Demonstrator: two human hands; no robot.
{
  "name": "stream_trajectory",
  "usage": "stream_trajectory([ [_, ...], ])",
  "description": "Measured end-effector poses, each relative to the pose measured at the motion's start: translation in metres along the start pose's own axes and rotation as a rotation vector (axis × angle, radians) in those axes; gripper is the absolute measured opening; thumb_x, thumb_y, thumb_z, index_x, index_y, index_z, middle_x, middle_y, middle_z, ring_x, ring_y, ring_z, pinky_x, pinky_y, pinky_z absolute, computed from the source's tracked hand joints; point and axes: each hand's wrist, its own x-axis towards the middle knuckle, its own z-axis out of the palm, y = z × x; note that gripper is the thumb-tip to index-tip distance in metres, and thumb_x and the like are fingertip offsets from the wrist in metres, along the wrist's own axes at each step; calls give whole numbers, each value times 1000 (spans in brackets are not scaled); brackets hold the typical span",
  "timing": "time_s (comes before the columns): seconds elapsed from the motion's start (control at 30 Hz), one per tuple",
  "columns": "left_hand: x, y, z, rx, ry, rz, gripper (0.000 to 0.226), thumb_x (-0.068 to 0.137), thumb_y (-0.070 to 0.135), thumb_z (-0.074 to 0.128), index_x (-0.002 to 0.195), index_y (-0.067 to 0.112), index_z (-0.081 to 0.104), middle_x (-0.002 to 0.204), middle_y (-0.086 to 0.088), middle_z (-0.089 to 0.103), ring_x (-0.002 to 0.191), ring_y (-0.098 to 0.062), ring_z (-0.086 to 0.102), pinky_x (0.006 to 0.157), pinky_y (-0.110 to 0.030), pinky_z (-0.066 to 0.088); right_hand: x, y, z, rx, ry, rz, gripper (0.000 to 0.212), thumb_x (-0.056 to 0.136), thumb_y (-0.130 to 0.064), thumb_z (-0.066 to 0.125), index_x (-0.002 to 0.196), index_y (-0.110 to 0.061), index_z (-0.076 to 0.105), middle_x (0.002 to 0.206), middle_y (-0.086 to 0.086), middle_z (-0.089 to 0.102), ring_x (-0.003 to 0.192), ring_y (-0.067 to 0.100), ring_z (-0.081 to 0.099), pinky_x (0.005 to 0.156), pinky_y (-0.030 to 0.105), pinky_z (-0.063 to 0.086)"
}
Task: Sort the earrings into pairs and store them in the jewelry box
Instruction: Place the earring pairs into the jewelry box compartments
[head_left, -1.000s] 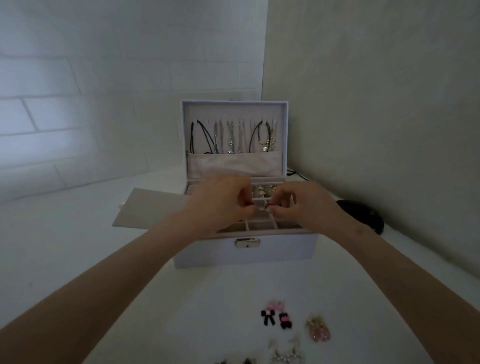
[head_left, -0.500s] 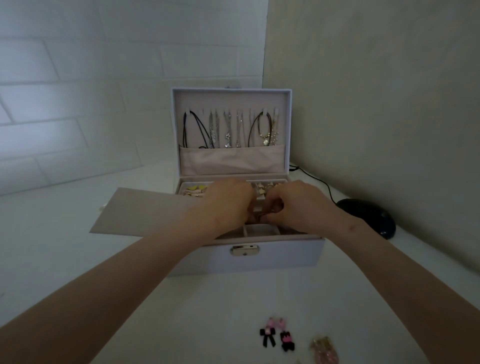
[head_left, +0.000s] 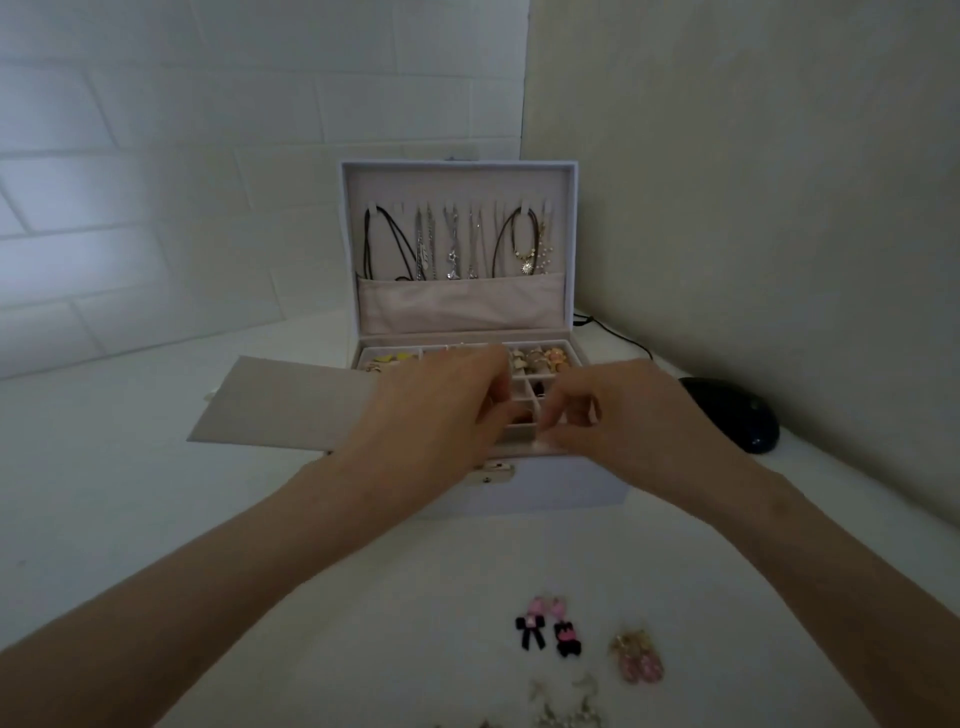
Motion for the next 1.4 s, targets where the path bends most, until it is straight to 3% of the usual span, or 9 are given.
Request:
stream_trajectory([
  [0.1,-30,10,-1,-50,-158,33,16,88,45,52,83,33,43,73,15,48,63,0,40,61,-21,33,-32,-7,0,23,-183,-28,7,76,-35,72,74,-35,65,66,-14,55,62,-1,50,55,11,35],
  [0.2,-51,16,10,-80,-300,64,16,86,47,55,87,32,49,84,15,55,63,0,38,64,-19,35,-52,-7,9,3,-323,-32,7,78,-40,69,83,-35,68,75,-16,58,67,-1,51,61,11,37],
  [0.4,-64,23,30,-42,-421,103,23,87,46,53,103,30,55,106,13,55,97,-5,52,77,-21,41,-67,-4,27,7,-356,-8,16,78,-42,68,93,-36,69,79,-16,55,68,-1,47,64,11,36],
  [0.63,-63,25,35,-58,-431,90,15,89,40,53,97,29,59,103,11,56,96,-6,51,74,-21,38,-72,-5,33,19,-308,12,11,81,-34,67,91,-32,70,78,-18,52,81,-1,47,65,8,34],
  [0.8,-64,26,37,-52,-415,89,17,87,41,53,97,28,58,103,12,56,95,-5,52,74,-20,37,-74,-5,31,3,-278,13,10,81,-33,65,90,-31,69,73,-22,48,77,-2,48,69,10,37],
  [0.87,-62,25,33,-75,-398,87,15,86,41,56,96,30,58,100,13,58,88,-2,51,74,-18,39,-72,-5,25,20,-258,25,7,80,-33,66,86,-32,69,75,-21,53,69,-3,49,63,11,37],
  [1.07,-25,20,4,-138,-257,43,10,82,39,62,79,33,55,76,18,55,60,8,43,56,-8,30,-51,5,-5,167,-31,104,13,77,-30,71,72,-35,61,73,-16,60,57,-12,49,49,9,35],
  [1.2,22,13,2,-286,-165,-49,9,79,30,68,75,25,62,72,12,59,60,2,48,58,-15,39,-24,21,-18,212,216,159,8,74,-23,75,71,-25,68,60,-13,57,51,-10,49,52,7,36],
  [1.4,74,10,18,-288,-319,-77,20,79,35,69,82,16,68,71,7,60,62,-5,50,61,-21,43,8,43,-13,196,260,216,7,74,-27,76,75,-22,71,68,-10,62,50,-13,49,48,7,35],
])
